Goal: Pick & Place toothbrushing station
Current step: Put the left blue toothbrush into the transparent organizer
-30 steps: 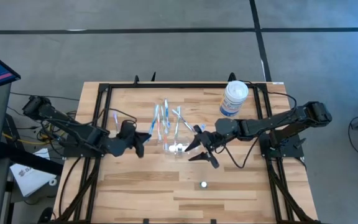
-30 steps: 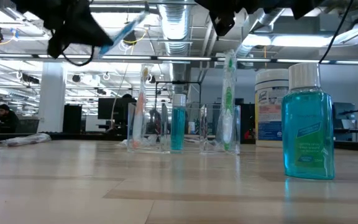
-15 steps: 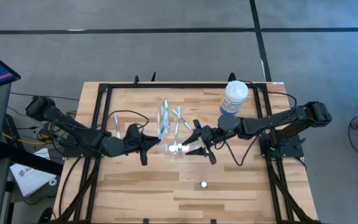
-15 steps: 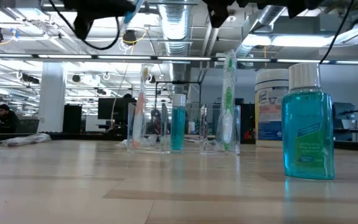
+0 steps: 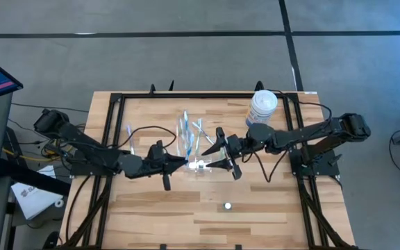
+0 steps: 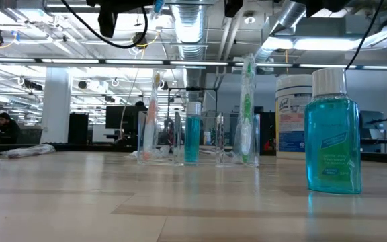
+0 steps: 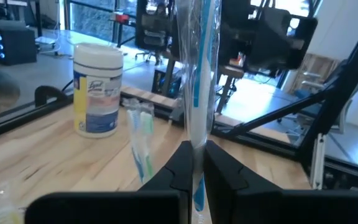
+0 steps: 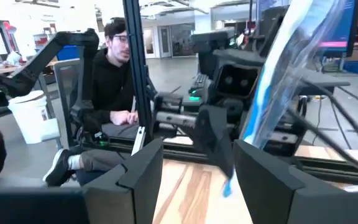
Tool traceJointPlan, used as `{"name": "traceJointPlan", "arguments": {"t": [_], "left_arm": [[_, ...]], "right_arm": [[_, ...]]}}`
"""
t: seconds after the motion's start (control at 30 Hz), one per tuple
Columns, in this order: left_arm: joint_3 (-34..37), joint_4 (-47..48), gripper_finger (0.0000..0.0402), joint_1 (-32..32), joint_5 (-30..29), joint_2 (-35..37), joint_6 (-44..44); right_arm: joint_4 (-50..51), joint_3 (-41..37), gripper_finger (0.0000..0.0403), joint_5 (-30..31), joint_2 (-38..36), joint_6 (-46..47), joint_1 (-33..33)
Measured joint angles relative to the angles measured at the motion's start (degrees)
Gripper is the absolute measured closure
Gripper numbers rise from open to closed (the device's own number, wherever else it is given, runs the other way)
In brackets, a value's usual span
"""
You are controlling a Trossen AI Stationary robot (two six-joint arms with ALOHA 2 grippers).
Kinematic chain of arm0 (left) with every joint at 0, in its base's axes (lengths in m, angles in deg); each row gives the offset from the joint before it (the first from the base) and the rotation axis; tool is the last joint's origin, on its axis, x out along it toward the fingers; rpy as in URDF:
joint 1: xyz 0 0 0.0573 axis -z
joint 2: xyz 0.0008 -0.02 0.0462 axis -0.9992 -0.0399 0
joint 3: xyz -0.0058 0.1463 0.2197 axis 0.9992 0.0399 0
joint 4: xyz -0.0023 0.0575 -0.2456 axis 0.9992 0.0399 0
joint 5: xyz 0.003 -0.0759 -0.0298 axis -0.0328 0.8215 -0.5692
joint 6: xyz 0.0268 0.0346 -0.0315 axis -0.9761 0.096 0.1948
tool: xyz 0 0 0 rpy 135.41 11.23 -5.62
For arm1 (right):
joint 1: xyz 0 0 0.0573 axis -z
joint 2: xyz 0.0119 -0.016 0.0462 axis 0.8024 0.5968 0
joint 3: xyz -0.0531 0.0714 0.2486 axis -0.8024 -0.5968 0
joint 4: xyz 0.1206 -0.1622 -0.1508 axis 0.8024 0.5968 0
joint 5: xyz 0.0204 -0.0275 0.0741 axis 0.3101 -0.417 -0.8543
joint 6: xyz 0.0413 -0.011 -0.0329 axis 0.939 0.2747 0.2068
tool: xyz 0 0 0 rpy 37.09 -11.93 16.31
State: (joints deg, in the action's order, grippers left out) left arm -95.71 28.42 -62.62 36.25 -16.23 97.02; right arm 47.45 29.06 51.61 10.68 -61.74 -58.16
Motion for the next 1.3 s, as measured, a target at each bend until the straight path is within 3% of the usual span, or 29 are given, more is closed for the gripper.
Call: {"name": "traceJointPlan", "arguments": {"t": [0.33,0.67,1.17,1.3], "left_arm": [[0.01,-5.87,0.0391,-1.46,1.41,-4.59,-1.23],[0.0,-12.06,0.0391,-3.97,7.32,-8.71,-1.34],[0.0,-14.38,0.0391,-4.64,7.53,-9.8,-1.33],[0.0,-14.38,0.0391,-4.64,7.53,-9.8,-1.33]], "right_arm": [[-2.14,0.0,0.0217,0.02,0.0,0.02,1.62],[-4.81,0.0,0.0217,0.02,0.0,-0.05,1.64],[-6.91,0.0,0.0217,0.21,0.0,-0.07,2.65],[-6.91,0.0,0.0218,3.1,0.0,-0.7,2.67]]}}
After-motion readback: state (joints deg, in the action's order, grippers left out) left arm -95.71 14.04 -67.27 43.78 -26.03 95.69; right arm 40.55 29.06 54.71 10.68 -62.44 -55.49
